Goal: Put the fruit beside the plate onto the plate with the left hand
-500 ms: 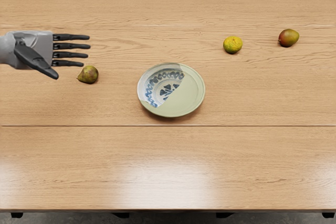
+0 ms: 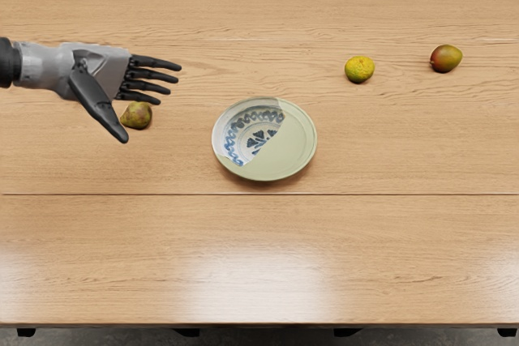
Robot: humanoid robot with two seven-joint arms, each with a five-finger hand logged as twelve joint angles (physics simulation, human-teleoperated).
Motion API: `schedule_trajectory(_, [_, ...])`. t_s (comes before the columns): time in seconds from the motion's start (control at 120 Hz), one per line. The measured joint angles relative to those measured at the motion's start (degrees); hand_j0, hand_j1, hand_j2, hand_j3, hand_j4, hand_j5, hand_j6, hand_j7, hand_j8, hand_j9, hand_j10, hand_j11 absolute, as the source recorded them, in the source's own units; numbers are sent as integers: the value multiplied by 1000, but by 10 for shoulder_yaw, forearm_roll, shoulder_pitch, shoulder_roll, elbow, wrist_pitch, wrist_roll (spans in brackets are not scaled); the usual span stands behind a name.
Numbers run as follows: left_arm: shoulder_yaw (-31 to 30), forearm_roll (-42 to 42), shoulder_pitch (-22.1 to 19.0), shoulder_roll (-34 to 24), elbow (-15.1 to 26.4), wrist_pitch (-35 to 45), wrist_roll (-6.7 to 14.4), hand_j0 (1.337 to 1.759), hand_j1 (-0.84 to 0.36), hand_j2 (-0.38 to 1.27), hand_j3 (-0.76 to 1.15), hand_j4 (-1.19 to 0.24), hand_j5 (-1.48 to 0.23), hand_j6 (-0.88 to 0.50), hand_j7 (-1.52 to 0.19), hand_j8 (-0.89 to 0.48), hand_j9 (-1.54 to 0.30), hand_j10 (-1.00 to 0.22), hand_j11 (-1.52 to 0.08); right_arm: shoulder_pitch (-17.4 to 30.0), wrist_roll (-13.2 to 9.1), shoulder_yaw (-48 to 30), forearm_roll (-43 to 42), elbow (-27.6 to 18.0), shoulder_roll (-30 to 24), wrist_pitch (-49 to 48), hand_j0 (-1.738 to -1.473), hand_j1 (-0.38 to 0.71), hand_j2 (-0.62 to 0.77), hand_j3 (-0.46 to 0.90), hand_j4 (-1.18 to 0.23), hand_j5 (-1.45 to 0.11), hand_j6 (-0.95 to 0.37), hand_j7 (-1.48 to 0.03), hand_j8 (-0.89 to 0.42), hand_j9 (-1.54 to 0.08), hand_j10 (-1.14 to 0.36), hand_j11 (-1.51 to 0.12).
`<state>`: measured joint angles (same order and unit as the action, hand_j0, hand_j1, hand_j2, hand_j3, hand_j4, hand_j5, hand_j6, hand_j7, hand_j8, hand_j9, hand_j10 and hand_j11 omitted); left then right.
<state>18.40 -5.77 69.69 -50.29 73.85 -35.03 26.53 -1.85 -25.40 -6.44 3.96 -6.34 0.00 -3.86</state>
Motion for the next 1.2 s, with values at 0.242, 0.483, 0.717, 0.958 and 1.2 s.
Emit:
schedule_trajectory(0.242, [4,-220,30,57,0,68,72,1658,283,11,0,-57,-72,-57,-72,-57,-72,-57,-72,0,0,0,0,0,0,0,-1658,-349,0,0,0,0,0,0,0,0,0,0])
schedule_trajectory(0.483, [-3,-377,23,125,-17,178,83,1658,264,15,0,-74,-93,-75,-93,-75,-93,-74,-93,0,0,0,0,-1,0,0,-1658,-349,0,0,0,0,0,0,0,0,0,0])
schedule_trajectory(0.717, [-19,-464,-12,160,-48,254,85,1658,230,21,0,-103,-130,-104,-130,-104,-130,-103,-130,-1,0,1,0,-1,0,0,-1658,-349,0,0,0,0,0,0,0,0,0,0])
schedule_trajectory(0.958, [-26,-499,-44,193,-96,299,85,1658,145,36,0,-176,-223,-177,-223,-176,-223,-175,-223,-1,0,0,0,-1,0,0,-1658,-349,0,0,0,0,0,0,0,0,0,0])
schedule_trajectory(1.2, [-27,-527,-61,228,-147,339,85,1658,69,49,0,-238,-306,-240,-305,-239,-305,-238,-305,-3,0,1,0,-1,0,0,-1658,-349,0,0,0,0,0,0,0,0,0,0])
